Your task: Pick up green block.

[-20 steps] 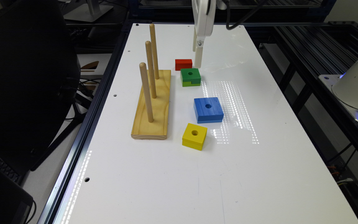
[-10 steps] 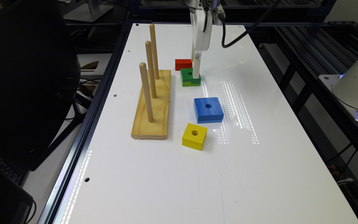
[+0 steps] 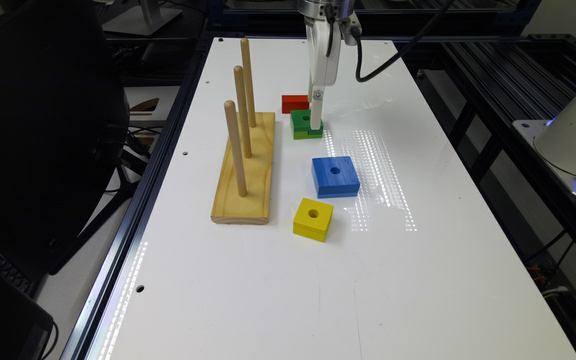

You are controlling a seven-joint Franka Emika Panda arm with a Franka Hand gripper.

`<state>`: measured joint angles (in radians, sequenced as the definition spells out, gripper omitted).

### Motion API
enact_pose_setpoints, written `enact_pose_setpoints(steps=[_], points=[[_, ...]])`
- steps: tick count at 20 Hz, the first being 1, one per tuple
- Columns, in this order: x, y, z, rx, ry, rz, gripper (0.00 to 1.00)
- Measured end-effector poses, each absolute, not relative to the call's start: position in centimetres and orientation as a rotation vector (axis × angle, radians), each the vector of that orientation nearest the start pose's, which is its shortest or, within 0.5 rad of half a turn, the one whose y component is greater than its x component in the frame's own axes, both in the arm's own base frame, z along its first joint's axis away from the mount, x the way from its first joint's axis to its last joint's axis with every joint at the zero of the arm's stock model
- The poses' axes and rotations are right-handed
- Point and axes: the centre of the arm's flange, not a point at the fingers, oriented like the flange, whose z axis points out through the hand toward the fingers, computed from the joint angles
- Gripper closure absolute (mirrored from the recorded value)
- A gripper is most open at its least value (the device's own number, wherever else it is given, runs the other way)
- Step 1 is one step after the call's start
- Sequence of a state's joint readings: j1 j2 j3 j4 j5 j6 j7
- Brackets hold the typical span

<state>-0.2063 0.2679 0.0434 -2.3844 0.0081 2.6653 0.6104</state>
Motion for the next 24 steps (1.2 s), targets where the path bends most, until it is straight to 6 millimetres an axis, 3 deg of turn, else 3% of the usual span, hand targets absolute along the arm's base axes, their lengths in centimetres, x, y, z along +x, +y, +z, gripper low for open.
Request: enact_pose_setpoints(steps=[19, 22, 24], points=[[50.9, -8.2, 21.1, -2.885, 1.187, -0.032, 0.00], [50.9, -8.2, 20.4, -2.886, 1.187, -0.020, 0.00], [50.9, -8.2, 19.0, -2.886, 1.188, -0.013, 0.00]])
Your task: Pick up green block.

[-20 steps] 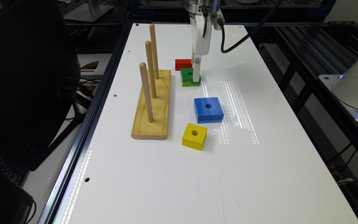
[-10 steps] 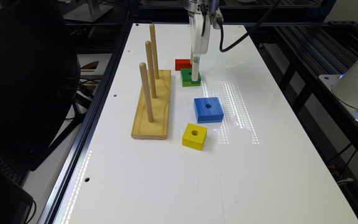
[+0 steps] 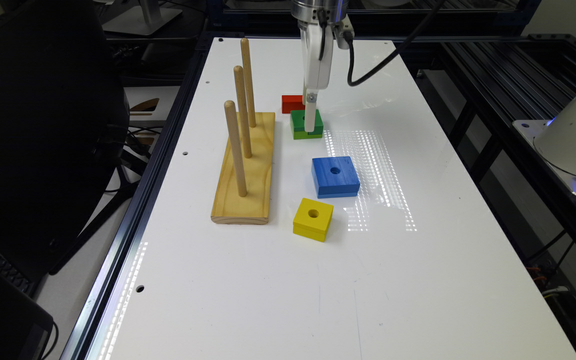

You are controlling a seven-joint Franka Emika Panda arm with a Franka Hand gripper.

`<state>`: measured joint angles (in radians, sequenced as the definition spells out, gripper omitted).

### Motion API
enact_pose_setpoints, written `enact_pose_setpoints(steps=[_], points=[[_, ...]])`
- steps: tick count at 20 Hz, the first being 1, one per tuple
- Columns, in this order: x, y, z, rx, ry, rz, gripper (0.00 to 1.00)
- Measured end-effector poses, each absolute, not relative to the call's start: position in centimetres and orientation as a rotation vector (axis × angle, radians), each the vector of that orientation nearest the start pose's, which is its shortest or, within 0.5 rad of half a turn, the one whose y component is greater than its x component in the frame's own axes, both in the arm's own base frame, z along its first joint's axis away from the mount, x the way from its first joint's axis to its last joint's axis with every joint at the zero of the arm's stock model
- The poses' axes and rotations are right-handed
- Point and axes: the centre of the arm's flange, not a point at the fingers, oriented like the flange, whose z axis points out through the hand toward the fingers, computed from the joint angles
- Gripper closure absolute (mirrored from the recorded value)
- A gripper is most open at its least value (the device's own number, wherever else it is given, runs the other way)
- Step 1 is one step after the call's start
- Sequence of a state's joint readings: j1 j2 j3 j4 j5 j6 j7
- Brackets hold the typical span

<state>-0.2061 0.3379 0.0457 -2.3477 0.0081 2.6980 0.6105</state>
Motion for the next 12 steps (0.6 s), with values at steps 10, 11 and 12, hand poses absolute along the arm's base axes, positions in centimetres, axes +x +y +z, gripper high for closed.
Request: enact_pose_setpoints(steps=[10, 11, 12], points=[[52.0, -7.8, 17.2, -2.877, 1.178, -0.044, 1.00], [52.0, -7.8, 17.2, -2.877, 1.178, -0.044, 1.00], [52.0, -7.8, 17.2, -2.877, 1.178, -0.044, 1.00]])
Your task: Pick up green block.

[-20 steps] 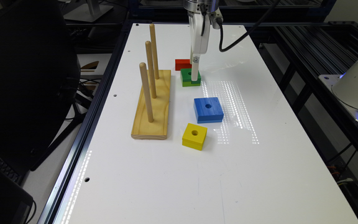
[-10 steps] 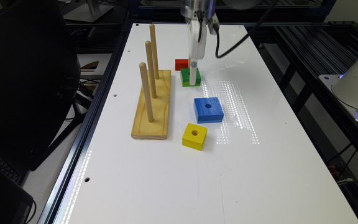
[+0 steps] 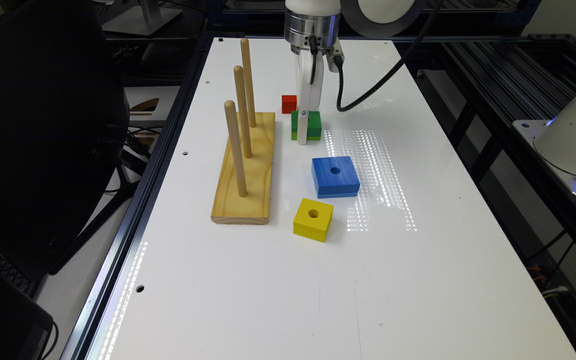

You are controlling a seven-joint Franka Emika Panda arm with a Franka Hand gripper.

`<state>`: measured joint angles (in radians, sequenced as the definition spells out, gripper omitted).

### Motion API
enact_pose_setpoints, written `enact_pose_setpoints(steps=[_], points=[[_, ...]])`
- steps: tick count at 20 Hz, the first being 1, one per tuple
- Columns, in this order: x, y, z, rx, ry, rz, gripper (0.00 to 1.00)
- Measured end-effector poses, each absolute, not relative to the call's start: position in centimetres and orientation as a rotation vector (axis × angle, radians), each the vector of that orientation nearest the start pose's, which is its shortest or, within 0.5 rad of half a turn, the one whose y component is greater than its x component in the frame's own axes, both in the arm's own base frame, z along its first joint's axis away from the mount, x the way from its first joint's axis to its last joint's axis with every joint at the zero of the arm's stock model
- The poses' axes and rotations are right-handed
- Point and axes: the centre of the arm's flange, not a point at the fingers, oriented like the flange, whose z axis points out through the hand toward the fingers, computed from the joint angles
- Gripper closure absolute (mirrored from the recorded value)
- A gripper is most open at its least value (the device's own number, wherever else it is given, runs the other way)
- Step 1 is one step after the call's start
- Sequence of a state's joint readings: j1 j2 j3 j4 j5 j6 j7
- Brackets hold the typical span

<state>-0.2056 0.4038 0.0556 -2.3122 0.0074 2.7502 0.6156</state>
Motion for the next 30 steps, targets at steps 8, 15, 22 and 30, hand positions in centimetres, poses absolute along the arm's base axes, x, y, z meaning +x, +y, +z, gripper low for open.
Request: enact_pose_setpoints(steps=[8, 15, 22, 30], points=[[52.1, -7.9, 18.0, -2.877, 1.180, -0.048, 1.00], [52.1, -7.9, 22.9, -2.886, 1.179, -0.030, 1.00], [52.0, -7.9, 24.4, -2.887, 1.178, -0.039, 1.00], [51.6, -7.8, 28.0, -2.892, 1.179, -0.031, 1.00]])
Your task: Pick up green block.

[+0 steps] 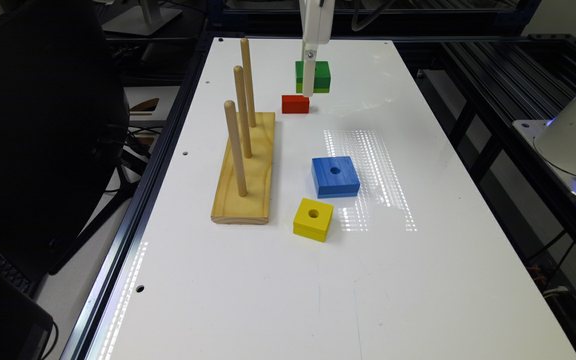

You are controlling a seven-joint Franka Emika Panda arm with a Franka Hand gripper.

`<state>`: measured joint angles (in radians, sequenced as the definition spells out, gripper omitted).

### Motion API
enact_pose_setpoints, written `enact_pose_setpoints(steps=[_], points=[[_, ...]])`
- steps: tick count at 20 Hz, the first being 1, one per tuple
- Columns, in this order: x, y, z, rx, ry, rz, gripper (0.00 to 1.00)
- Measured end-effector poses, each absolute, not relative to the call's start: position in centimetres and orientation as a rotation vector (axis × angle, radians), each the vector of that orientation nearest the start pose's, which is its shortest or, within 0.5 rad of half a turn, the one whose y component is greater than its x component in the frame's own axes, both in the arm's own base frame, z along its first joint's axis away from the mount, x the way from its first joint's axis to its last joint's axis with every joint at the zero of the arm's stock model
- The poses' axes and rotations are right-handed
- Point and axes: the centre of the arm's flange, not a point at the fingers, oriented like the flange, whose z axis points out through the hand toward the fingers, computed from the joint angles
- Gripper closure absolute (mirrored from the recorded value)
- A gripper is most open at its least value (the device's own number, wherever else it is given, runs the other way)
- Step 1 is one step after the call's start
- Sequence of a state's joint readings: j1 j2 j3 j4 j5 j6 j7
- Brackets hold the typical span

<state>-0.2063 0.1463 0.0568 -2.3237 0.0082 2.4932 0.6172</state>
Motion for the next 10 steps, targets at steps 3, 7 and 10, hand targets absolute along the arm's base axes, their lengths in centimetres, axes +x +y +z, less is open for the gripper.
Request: enact_pose_setpoints(steps=[3, 7, 10], points=[[51.7, -7.8, 28.8, -2.891, 1.178, -0.044, 1.00], [51.2, -7.7, 33.0, -2.893, 1.178, -0.051, 1.00], [50.8, -7.6, 34.3, -2.895, 1.179, -0.051, 1.00]])
